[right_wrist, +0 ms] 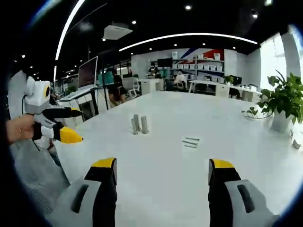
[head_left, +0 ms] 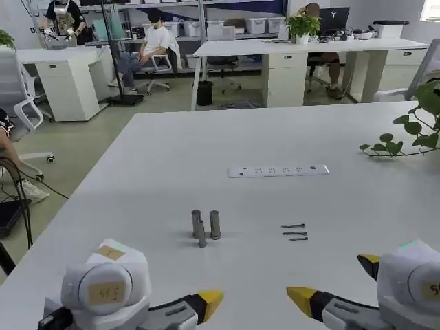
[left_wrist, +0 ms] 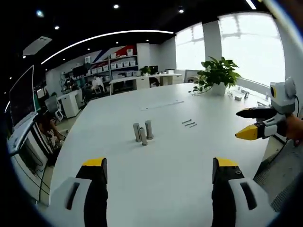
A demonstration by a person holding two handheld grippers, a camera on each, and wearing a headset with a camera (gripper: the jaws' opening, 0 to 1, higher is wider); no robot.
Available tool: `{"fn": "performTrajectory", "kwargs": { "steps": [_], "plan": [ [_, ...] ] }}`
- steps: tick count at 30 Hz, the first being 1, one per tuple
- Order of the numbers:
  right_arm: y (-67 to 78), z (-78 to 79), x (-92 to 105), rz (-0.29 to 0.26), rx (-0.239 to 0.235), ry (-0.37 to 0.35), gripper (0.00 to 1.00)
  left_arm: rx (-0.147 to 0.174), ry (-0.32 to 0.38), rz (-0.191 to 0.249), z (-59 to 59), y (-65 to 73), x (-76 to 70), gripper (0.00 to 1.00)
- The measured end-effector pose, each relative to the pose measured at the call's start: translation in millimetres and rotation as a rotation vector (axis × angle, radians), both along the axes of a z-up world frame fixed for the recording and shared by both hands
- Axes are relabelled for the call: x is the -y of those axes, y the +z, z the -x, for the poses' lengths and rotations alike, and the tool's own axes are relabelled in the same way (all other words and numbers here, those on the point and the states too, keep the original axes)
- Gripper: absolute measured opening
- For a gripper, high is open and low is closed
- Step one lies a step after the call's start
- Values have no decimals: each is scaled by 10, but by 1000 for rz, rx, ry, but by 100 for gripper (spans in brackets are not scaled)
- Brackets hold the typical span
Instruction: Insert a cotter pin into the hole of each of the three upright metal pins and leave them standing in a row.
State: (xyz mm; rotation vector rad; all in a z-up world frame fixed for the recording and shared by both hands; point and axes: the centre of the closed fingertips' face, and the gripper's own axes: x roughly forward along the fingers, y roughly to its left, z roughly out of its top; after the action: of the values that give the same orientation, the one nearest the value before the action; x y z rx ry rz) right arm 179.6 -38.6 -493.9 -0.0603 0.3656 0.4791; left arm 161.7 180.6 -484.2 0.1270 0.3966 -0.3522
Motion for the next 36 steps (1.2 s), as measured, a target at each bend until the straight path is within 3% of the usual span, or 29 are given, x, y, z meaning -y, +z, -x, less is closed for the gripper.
{"fn": "performTrajectory", "kwargs": {
  "steps": [10,36],
  "plan": [
    [3,-17,-31,17,9,13,66,18,0,5,-21,23,-18,79],
    [-14,-67,-62,25,-5,38,63,6,2,10,-50,-15,-23,76]
  ]
}}
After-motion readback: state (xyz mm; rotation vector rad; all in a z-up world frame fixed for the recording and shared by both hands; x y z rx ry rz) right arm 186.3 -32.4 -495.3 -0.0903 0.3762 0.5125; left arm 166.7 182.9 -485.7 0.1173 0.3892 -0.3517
